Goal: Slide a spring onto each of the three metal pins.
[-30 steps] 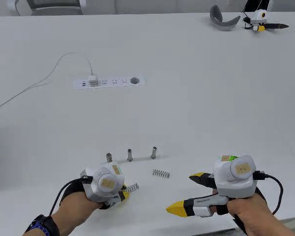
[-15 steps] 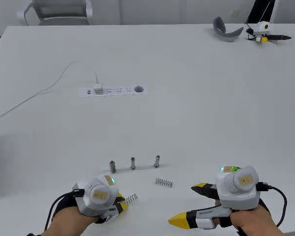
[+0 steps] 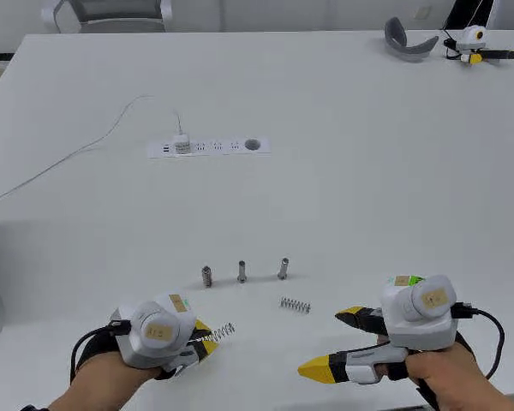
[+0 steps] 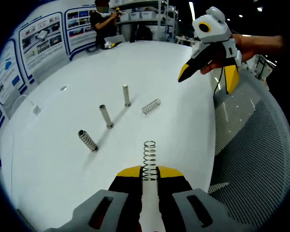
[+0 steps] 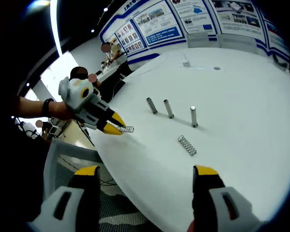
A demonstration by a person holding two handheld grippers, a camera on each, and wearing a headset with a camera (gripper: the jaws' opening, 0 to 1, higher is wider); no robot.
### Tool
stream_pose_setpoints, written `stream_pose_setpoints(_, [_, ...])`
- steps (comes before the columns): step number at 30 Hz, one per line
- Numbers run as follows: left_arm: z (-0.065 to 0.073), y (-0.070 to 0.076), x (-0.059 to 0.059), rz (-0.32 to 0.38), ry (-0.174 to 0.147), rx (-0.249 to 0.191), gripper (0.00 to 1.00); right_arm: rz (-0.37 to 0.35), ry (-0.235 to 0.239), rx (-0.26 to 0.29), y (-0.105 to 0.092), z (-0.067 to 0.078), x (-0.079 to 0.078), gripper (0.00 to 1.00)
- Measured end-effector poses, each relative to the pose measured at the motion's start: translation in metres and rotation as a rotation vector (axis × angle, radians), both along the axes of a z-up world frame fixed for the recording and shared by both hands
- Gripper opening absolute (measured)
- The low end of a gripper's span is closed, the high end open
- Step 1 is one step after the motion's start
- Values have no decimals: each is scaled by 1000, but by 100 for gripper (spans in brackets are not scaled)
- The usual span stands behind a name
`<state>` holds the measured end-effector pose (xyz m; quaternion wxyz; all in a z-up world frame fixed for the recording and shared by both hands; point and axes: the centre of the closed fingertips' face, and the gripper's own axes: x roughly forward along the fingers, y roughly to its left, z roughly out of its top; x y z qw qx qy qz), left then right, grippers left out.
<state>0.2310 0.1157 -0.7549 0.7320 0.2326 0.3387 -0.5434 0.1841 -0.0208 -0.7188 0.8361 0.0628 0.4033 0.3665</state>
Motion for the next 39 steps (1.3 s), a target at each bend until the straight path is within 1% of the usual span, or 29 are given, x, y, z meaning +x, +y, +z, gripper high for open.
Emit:
stream_pose_setpoints(2, [4,3,2,12,-6,-9,11,2,1,5,1,0,1,80])
stream_pose_setpoints(3, [7,3,2,12,-6,-11,11,3,1,7,2,1,1,80])
stream_pose_setpoints(5, [13,5,2,8,-19,-13,11,7,1,14,5,2,1,80])
stream_pose_setpoints(10, [26,9,3,14,-35,-29,11,20,-8,24,12,5,5,78])
stream_pose_setpoints(16, [40,8,4,-6,-69,-38,11,24,-16,73,22,16,12,77])
stream_pose_setpoints(20, [48,7,4,-18,-84,-45,11,35,-16,101,29,23,17,74])
stream_pose_setpoints(22, [52,6,4,-21,-86,-52,11,41,-18,127,34,28,20,73])
stream_pose_setpoints(24, [55,4,3,-23,-83,-62,11,43,-21,155,38,33,23,70])
stream_pose_setpoints(27, [57,1,1,-36,-91,-63,11,45,-14,196,45,40,27,67])
stream_pose_setpoints(30, [61,-5,-1,-46,-93,-71,11,54,-11,216,52,43,29,65])
stream_pose_setpoints(33, [64,-11,-4,-62,-99,-78,11,79,-9,231,60,47,29,61])
stream_pose_setpoints(39, [71,-24,-11,-98,-104,-91,11,103,23,288,73,53,29,53])
